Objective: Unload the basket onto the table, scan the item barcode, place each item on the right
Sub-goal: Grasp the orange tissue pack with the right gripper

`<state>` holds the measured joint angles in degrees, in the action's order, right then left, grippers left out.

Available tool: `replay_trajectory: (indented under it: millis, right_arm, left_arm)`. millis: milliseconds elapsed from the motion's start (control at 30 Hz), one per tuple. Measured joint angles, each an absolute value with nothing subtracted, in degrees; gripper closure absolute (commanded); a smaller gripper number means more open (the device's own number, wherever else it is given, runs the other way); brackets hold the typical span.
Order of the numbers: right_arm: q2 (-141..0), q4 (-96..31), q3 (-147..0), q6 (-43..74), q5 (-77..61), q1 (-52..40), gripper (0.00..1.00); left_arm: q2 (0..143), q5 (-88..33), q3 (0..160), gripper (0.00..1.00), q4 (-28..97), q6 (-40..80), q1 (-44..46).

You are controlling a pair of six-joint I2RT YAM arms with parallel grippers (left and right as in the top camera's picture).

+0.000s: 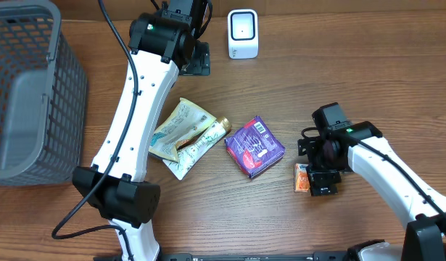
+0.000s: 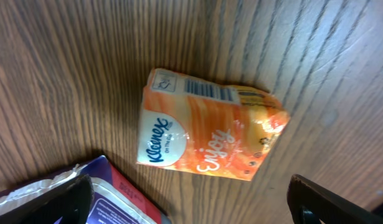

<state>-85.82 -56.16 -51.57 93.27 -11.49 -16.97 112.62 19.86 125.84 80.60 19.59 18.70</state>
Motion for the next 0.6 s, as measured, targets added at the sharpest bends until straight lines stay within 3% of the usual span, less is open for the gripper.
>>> replay_trajectory:
  millis: [367,600]
  right_arm:
    - [-85.8,-50.3,-46.5,101.3,-8.3,-20.8,0.00]
    - [-85.8,-47.4,-43.3,103.5,-8.2,-20.8,0.12]
  left_arm:
    - [112.6,19.8,125.8,0.00,80.8,19.6,18.7]
    - [112.6,19.9,125.8,0.00,80.9,19.6,18.7]
